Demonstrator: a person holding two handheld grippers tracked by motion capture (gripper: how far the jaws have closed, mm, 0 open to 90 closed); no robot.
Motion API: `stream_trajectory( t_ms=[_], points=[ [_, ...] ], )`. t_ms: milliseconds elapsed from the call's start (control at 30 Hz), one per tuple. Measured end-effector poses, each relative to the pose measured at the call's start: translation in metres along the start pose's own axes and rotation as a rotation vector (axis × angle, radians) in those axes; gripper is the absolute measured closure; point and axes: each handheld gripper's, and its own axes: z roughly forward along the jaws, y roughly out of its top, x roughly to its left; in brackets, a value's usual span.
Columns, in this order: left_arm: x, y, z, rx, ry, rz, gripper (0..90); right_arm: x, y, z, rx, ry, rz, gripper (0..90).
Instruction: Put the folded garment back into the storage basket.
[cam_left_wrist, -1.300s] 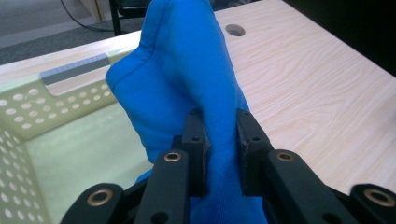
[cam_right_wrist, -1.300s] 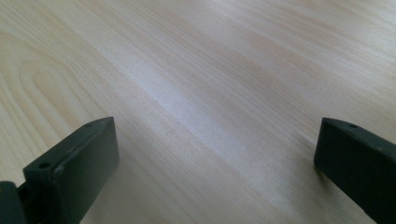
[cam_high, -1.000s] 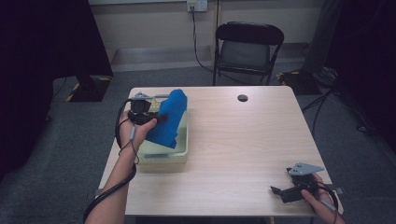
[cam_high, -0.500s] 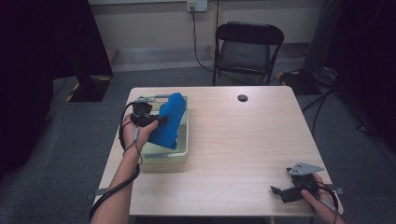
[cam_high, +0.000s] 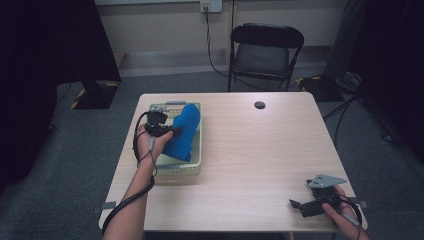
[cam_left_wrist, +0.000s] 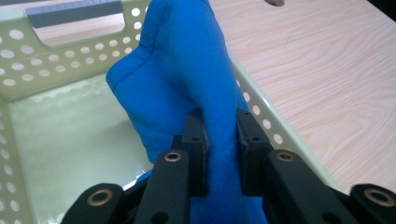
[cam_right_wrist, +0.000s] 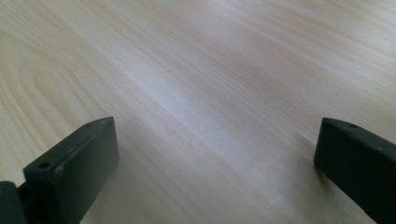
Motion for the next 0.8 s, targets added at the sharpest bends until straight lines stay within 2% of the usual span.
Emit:
stream_trajectory(
  t_ms=[467,800],
  points=[
    [0.001,-0.001,0.010,0.009,0.007,-0.011,76.9,0.000,0.000,0.000,0.000,0.000,-0.001,0.0],
    [0.003,-0.002,0.013,0.008,0.026,-0.021,76.9,0.000,0.000,0.000,0.000,0.000,-0.001,0.0]
  ],
)
